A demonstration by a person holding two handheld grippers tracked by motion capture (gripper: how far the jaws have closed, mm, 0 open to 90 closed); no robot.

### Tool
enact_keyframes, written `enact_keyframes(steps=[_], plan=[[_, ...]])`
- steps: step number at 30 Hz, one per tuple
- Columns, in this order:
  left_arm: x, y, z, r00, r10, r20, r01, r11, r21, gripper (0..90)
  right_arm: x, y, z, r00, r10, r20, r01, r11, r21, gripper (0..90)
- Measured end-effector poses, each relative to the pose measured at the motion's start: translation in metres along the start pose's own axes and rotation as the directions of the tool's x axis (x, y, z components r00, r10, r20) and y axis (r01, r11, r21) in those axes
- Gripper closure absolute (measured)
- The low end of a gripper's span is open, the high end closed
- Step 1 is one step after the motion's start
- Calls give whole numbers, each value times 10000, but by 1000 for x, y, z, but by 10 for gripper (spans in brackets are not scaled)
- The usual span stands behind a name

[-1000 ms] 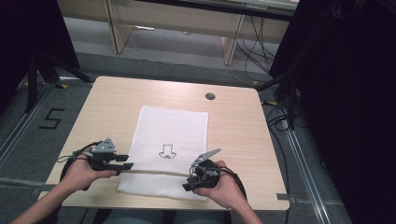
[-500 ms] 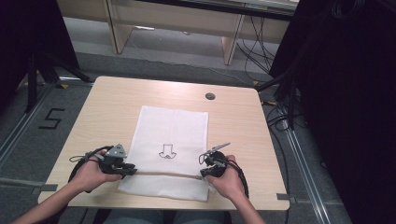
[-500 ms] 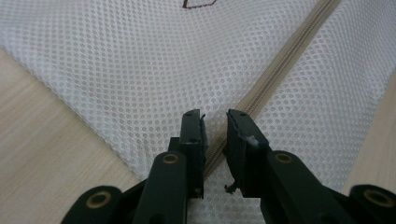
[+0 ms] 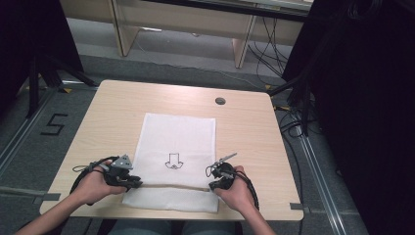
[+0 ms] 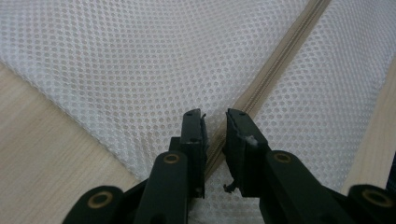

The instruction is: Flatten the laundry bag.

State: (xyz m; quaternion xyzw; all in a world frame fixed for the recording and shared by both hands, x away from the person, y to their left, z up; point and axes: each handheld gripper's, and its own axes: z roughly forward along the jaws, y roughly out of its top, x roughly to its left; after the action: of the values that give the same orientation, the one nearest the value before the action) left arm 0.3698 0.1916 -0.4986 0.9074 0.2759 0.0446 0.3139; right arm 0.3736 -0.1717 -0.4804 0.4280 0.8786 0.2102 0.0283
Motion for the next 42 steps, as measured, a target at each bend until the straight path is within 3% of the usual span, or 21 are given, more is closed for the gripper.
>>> enact_keyframes(steps=[4,5,6,7,10,11,12,13,15,16,18,21,22,24,25,28,32,37,39,41,42], plan=[[-3,-1,3,9978,-667,64,670,9959,-612,760,3,-1,0,9999,158,16,-158,9997,178,900],[-3,-1,3,9978,-667,64,670,9959,-612,758,4,-1,-1,9996,286,38,-287,9993,259,900],[0,-2,0,9998,-177,46,178,9998,-100,756,3,-2,0,10000,-27,-90,28,9999,98,900],[1,-2,-1,9999,-91,60,92,9999,-49,753,3,-2,0,10000,-47,-70,47,10000,86,900],[-3,-3,3,9955,-940,155,948,9932,-682,740,3,-2,1,9998,-65,-168,67,9999,116,900],[1,-2,-1,9991,-413,107,416,9987,-309,730,2,-3,1,9998,-104,-159,106,9999,76,900],[1,-2,-1,9991,-413,107,416,9987,-309,717,2,-3,1,9998,-104,-159,106,9999,76,900],[-2,-2,2,9940,-1087,136,1095,9907,-814,717,2,-3,1,9998,-99,-200,101,9999,72,900],[1,-2,0,9956,-936,60,937,9921,-831,679,2,-4,-1,9985,498,-241,-492,9985,227,895],[3,0,-3,9977,-677,44,678,9932,-951,654,-1,-4,0,9988,172,-459,-172,9999,11,881],[1,3,-2,9933,-1147,119,1151,9808,-1576,595,-2,-4,-3,9975,585,-385,-587,9983,-30,823],[2,5,-3,9936,-1129,91,1126,9762,-1854,519,-6,-5,-10,9957,522,-761,-593,9937,-946,775],[1,7,-2,9935,-1134,122,1134,9708,-2115,495,-6,-5,-13,9937,825,-763,-894,9917,-920,757],[-1,8,0,9936,-1125,100,1120,9703,-2144,458,-10,-6,-16,9964,509,-683,-603,9879,-1428,732],[-1,9,1,9951,-990,-14,965,9726,-2116,443,-9,-6,-17,9937,851,-732,-945,9861,-1364,724],[-2,11,3,9961,-880,-117,830,9698,-2294,388,-13,-9,-16,9941,764,-773,-905,9757,-1994,703],[-2,13,4,9932,-1162,13,1125,9589,-2604,364,-15,-10,-20,9908,1100,-786,-1234,9733,-1935,679],[-1,13,3,9946,-1029,-158,952,9602,-2626,366,-19,-12,-20,9921,1226,-266,-1254,9750,-1834,646],[-1,14,3,9954,-942,-196,857,9604,-2652,372,-21,-12,-21,9922,1189,-373,-1236,9762,-1779,653],[-3,13,4,9936,-1123,-62,1062,9548,-2775,384,-19,-12,-24,9922,1232,-168,-1242,9764,-1764,671],[-2,13,3,9948,-1017,-80,959,9592,-2658,391,-19,-12,-26,9931,1167,-134,-1173,9786,-1690,689]])
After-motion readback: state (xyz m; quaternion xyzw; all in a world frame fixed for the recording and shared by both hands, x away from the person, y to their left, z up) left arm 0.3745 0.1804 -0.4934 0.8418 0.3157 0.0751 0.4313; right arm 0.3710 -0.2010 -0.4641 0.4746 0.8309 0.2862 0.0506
